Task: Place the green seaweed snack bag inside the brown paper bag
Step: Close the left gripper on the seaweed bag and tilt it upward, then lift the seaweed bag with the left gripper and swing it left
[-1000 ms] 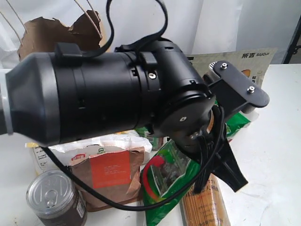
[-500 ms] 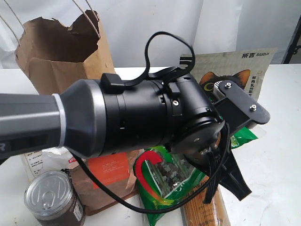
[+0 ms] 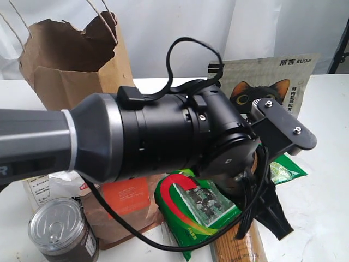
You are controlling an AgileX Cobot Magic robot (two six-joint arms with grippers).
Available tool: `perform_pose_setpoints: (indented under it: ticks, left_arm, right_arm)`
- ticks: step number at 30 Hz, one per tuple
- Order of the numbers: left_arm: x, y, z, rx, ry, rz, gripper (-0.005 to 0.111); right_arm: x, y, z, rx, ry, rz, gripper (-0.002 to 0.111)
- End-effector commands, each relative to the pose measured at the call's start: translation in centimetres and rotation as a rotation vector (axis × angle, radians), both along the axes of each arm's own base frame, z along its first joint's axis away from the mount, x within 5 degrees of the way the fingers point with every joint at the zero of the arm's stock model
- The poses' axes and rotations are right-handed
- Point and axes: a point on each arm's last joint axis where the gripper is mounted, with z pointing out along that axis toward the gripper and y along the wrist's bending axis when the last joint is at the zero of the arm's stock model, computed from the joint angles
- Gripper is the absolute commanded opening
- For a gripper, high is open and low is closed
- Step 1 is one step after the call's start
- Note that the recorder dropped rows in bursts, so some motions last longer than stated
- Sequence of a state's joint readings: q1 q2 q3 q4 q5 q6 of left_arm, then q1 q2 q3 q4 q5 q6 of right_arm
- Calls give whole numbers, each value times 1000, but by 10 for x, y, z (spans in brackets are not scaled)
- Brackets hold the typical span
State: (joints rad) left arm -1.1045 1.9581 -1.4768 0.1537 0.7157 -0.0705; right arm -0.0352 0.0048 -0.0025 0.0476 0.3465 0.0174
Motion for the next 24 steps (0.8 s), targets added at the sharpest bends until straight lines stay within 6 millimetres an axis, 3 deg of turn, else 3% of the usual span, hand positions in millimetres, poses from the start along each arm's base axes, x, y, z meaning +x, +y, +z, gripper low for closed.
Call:
perform_pose_setpoints:
  ticks: [1,4,6,14,24]
  left_arm:
    - [-3,-3,-1,-15,-5,-80,43]
    - [0,-10,0,-95,-28,-72,79]
    - [2,-16,-3,-139,-40,-64,94]
    - [10,-26,-45,-99,-56,-68,95]
    - [23,-32,-76,-46,-221,-144,92]
  right_arm:
    - [0,0,0,-1,-4,-4,0]
    - [0,0,0,-1,-4,-4,0]
    - [0,0,0,-1,-4,-4,0]
    - [0,0,0,-1,-4,-4,0]
    - [0,0,0,-1,-4,-4,0]
